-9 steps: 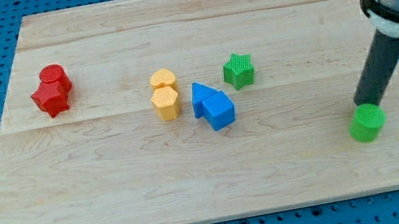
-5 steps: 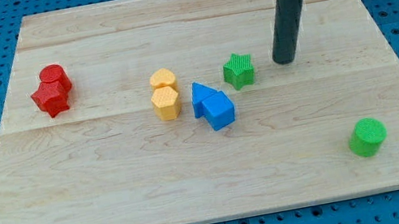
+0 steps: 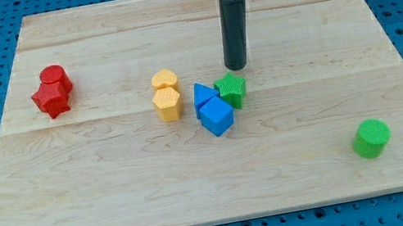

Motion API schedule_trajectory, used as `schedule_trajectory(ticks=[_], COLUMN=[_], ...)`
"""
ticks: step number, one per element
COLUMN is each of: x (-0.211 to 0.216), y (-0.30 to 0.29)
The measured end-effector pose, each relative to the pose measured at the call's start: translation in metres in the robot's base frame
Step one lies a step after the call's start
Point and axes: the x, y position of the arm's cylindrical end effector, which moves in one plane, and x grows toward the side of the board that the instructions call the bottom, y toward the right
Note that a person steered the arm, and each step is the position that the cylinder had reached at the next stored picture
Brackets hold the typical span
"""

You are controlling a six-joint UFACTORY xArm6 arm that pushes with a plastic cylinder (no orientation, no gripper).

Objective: Slide the green star to the left of green circle

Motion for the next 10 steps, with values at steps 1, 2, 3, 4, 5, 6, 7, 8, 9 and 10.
schedule_trajectory(ticks=[1,2,3,4,5,6,7,8,9,10], x=[0.007,0.047,0.087,0.116,0.123,0.134,0.135,0.144,0.156,0.174], y=[-0.048,-0.016,0.028,0.028,-0.023,-0.038,0.01,0.044,0.006,0.004])
